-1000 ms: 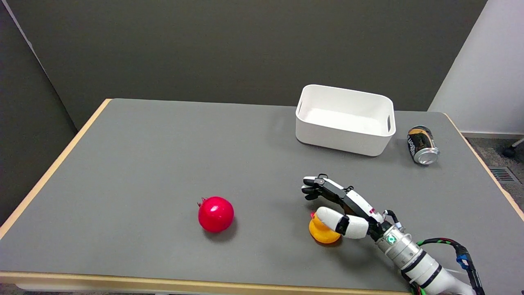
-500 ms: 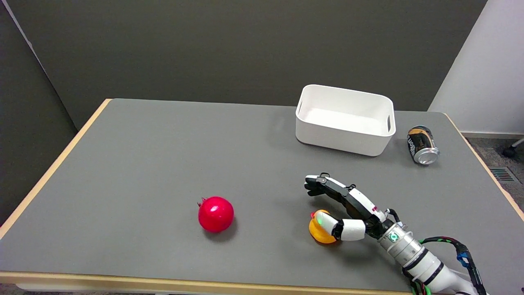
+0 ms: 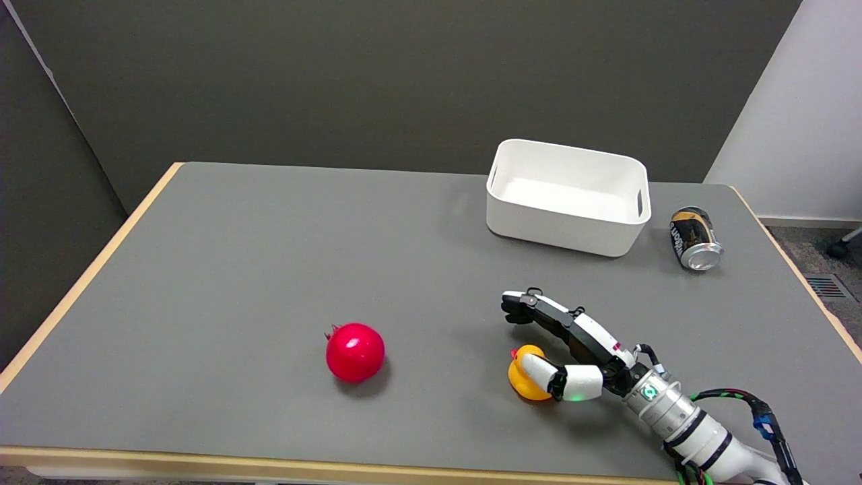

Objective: Pick up the yellow duck.

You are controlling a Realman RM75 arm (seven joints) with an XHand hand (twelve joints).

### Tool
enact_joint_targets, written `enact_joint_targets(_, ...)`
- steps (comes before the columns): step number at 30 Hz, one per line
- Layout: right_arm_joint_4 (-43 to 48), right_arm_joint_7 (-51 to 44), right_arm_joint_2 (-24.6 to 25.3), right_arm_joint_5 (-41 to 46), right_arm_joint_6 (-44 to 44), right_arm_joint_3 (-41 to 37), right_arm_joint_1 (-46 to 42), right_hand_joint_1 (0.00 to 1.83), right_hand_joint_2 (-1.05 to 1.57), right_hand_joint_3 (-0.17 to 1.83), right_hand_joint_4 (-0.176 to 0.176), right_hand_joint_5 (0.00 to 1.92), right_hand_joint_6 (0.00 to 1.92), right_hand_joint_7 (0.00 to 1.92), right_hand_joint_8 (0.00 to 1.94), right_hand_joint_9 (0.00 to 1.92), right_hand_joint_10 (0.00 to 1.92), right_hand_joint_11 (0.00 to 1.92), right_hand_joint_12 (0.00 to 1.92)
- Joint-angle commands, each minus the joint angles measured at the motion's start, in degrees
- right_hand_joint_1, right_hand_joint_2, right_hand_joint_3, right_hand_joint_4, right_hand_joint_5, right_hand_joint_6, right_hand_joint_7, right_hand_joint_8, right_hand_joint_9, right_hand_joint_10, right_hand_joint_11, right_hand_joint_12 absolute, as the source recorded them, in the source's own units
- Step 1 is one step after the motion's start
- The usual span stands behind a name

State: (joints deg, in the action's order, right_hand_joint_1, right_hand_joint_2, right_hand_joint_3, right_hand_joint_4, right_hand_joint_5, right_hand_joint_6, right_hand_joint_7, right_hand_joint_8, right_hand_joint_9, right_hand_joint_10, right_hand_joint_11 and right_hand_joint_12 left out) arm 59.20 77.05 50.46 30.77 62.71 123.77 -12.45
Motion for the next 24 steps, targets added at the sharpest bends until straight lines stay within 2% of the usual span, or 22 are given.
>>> enact_joint_targets(1,-0.54,0.83,0.43,-1.79,0.44,0.34,-1.16,0.84,0.73,0.98,-0.072,0.19,0.38,0.25,0.38,0.17,0.79,0.00,1.00)
enact_joint_targets(10,-0.53,0.83,0.56,-2.56,0.20,0.47,-1.10,0.84,0.73,0.98,-0.075,0.18,0.38,0.24,0.38,0.16,0.78,0.00,0.97)
enact_joint_targets(18,-0.62,0.83,0.63,-3.20,-0.04,0.23,-0.74,0.91,0.74,0.99,-0.078,0.18,0.38,0.27,0.39,0.17,0.79,0.00,0.99)
enact_joint_targets(22,-0.62,0.83,0.63,-3.20,0.04,-0.02,-0.43,0.99,0.80,1.01,-0.091,0.21,0.46,0.37,0.60,0.28,0.85,0.01,1.15)
enact_joint_targets(23,-0.62,0.83,0.63,-3.20,0.01,-0.02,-0.30,1.02,0.83,0.97,-0.087,0.23,0.60,0.39,0.73,0.32,0.93,0.03,1.18)
enact_joint_targets(24,-0.62,0.83,0.63,-3.12,-0.04,-0.02,-0.23,1.06,0.86,0.92,-0.082,0.24,0.83,0.41,0.89,0.36,1.05,0.06,1.22)
